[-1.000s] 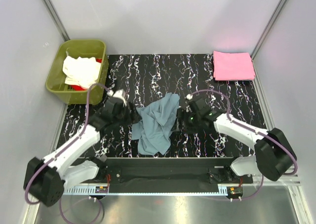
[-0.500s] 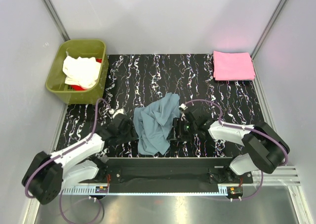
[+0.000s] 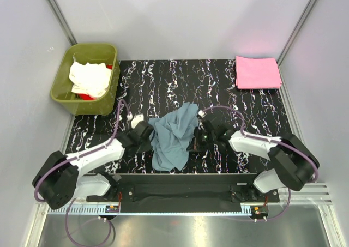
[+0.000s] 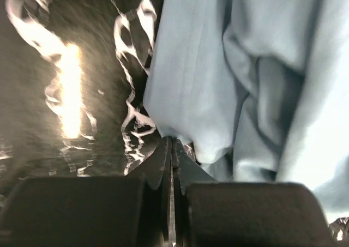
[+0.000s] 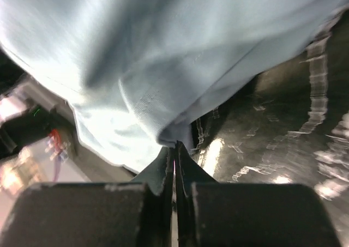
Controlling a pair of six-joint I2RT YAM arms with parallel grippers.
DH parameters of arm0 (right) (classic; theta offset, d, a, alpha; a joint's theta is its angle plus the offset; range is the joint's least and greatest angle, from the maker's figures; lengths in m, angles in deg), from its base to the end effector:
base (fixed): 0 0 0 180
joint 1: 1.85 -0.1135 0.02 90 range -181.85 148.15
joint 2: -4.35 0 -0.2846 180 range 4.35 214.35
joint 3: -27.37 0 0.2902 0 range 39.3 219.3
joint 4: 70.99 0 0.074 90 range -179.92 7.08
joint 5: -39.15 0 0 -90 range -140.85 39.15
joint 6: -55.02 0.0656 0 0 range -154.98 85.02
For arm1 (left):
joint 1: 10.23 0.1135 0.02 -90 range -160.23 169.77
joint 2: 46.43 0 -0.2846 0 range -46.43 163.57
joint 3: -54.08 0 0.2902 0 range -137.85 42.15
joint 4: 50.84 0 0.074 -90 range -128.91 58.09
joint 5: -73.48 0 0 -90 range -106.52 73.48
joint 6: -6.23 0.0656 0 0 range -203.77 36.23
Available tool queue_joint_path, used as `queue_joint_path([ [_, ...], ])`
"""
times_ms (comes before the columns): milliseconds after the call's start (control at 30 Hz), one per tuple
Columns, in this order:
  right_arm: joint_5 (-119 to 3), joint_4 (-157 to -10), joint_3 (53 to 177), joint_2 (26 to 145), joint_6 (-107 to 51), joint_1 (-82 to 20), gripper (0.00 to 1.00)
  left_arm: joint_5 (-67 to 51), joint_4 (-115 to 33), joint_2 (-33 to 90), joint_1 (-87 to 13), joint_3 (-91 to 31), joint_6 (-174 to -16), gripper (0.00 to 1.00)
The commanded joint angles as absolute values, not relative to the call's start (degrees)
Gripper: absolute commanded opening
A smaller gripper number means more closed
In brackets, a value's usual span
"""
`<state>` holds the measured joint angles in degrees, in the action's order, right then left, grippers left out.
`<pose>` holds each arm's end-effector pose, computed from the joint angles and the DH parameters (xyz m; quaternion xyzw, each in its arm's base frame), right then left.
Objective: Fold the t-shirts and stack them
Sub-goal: Flatten the tshirt out
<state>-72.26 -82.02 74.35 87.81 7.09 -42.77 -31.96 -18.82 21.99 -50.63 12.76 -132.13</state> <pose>0.2202 0.2226 0.1241 -0.0581 0.9164 0.3656 0.1520 0.1972 -0.1449 0.1282 -0.1020 0.9504 -0.0920 0.2791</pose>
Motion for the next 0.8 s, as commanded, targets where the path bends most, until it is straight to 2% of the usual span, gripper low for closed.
queue_joint_path([
  [0, -55.47, -98.87, 84.71, 81.27, 2.12, -43.07, 0.00, -42.69, -12.83, 20.55, -50.84, 0.16, -126.50, 0.00],
  [67, -43.28, -109.92, 91.81, 75.91, -0.69, -43.07, 0.00, -48.50, -7.03, 18.53, -50.84, -5.03, -124.65, 0.00],
  [167, -33.22, -119.62, 101.21, 68.53, -3.86, -43.07, 0.00, -53.87, -2.36, 11.17, -50.84, -16.09, -121.13, 0.00],
  [467, -19.23, -134.85, 123.74, 59.02, -11.33, -43.07, 0.00, -55.72, 1.69, 3.66, -50.84, -35.78, -113.40, 0.00],
  [633, -14.29, -138.37, 127.62, 59.28, -13.27, -43.07, 0.00, -56.94, 4.77, 5.16, -50.84, -41.87, -108.82, 0.00],
  [767, -15.77, -139.70, 124.48, 58.76, -11.69, -43.07, 0.00, -57.84, 4.95, 4.37, -50.84, -42.15, -106.54, 0.00],
])
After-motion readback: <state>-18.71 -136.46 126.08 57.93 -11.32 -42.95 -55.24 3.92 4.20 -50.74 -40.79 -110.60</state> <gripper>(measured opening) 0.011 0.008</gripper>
